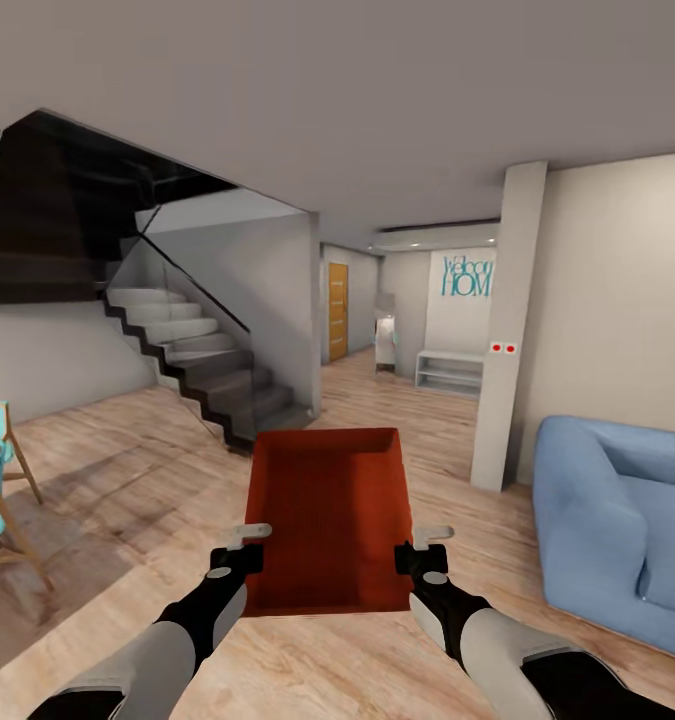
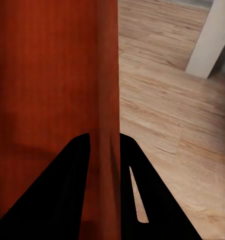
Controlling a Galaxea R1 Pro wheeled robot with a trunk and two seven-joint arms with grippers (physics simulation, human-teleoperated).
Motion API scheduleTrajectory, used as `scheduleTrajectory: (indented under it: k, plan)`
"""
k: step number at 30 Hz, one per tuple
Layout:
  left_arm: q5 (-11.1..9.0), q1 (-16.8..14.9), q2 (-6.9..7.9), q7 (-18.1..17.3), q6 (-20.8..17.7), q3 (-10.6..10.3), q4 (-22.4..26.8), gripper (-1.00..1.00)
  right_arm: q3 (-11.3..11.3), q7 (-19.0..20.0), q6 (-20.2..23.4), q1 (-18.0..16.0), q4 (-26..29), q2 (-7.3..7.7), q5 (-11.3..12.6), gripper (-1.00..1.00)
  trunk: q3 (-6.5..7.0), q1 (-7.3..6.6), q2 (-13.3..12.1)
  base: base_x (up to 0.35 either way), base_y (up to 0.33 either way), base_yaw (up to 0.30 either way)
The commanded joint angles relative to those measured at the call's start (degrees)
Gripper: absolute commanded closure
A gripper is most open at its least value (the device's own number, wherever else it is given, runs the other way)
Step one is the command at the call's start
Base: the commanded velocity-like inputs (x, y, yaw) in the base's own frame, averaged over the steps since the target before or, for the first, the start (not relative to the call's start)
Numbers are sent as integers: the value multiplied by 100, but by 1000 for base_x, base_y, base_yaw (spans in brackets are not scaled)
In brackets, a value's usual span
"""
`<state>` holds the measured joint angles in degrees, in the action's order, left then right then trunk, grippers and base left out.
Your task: Move the two storage containers from the living room to the garage. In the garage, place one container on the floor and stack the other container on top of it (either order is fine).
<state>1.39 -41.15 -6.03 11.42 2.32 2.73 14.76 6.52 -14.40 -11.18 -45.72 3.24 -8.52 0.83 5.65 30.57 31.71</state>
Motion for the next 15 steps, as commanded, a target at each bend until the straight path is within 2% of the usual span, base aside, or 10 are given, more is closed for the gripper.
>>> scheduleTrajectory:
  k: [1,7,15]
  plan:
    - [5,2,163,54,23,96,-25,100,-124,-71,-166,-7,10,0,-18,100,-1,5,3,331,0,-286]
    - [5,3,163,54,23,96,-24,100,-124,-71,-166,-7,10,0,-15,100,-1,5,3,331,0,-238]
    - [5,2,163,54,23,96,-20,100,-124,-71,-166,-7,10,0,-15,100,-1,5,3,331,0,-25]
